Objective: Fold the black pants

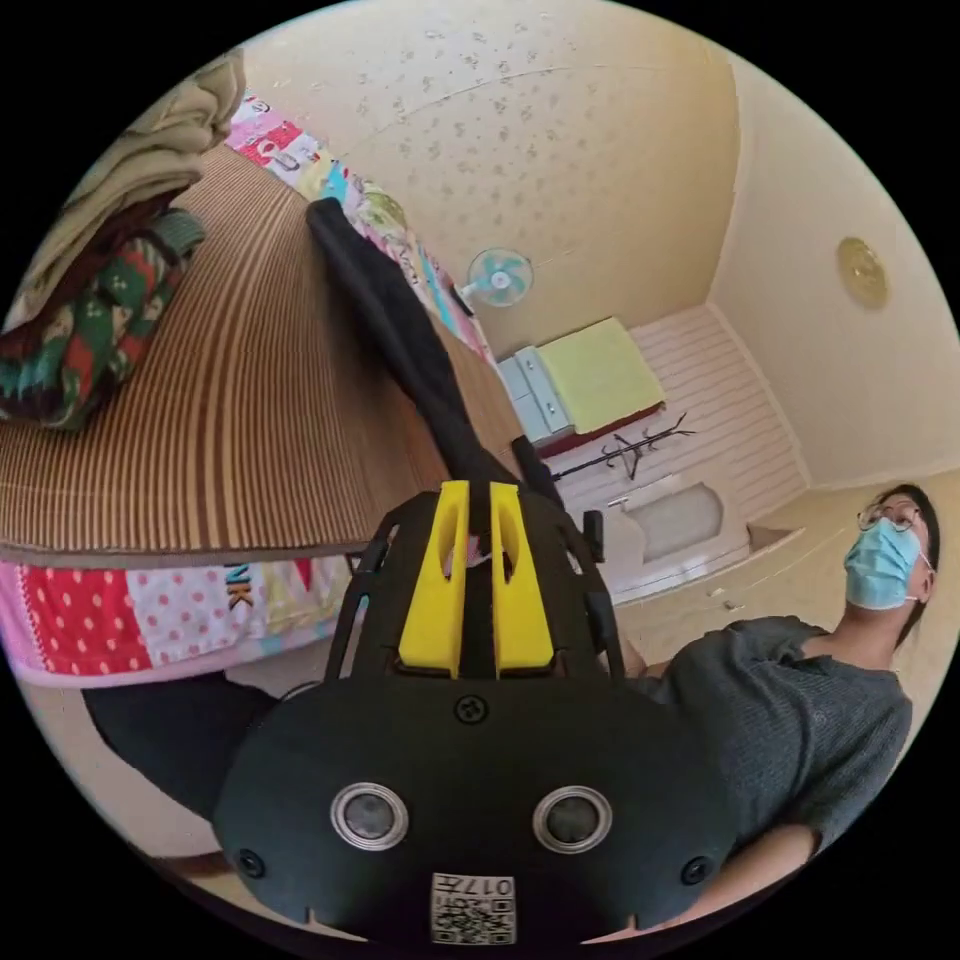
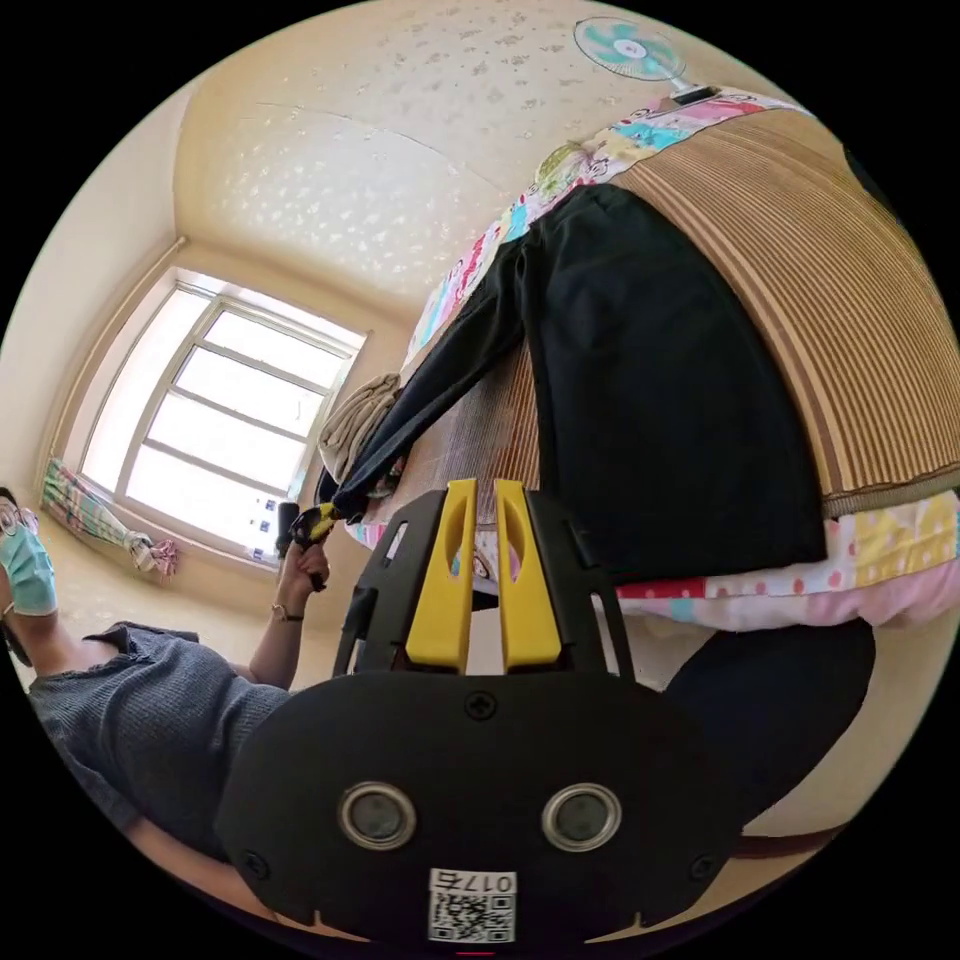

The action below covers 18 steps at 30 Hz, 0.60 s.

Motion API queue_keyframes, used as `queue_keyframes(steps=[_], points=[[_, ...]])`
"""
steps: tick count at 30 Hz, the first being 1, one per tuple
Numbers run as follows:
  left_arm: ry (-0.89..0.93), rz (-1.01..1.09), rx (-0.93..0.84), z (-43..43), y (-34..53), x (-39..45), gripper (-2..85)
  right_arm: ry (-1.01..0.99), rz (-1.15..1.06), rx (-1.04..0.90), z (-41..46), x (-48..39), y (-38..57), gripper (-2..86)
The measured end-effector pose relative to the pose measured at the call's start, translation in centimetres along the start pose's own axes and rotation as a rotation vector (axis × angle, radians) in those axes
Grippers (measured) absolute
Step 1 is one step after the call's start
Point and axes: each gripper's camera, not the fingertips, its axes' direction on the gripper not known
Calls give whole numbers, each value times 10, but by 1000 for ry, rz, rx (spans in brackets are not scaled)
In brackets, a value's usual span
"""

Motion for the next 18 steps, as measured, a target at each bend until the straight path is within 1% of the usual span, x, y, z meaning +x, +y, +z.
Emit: queue_keyframes(steps=[1,2,4,5,9,11,13,15,16,17,18], points=[[-30,11,-35,11,10,-4,56,-12,-3,-54,23,-5,-6,46],[-23,5,-38,15,15,-6,61,-21,4,-107,46,-9,-12,56],[9,-31,-19,24,24,-11,116,-31,19,-187,80,-16,-20,69],[-1,-33,-11,26,24,-12,122,-23,17,-241,101,-22,-25,77],[-227,-64,33,37,6,-8,137,28,22,-368,156,-32,-38,101],[-243,-85,22,48,-5,-13,140,-31,84,-403,185,-30,-42,104],[-265,-150,-26,63,-15,-25,136,-48,107,-453,204,-33,-47,89],[-277,-159,-59,66,-19,-27,114,7,84,-500,213,-40,-50,68],[-253,-141,-92,66,-20,-26,102,5,37,-519,213,-48,-50,54],[-224,-119,-123,66,-20,-26,97,-29,-32,-494,205,-60,-47,44],[-128,-71,-179,67,-20,-24,53,-44,-64,-473,198,-65,-45,41]])
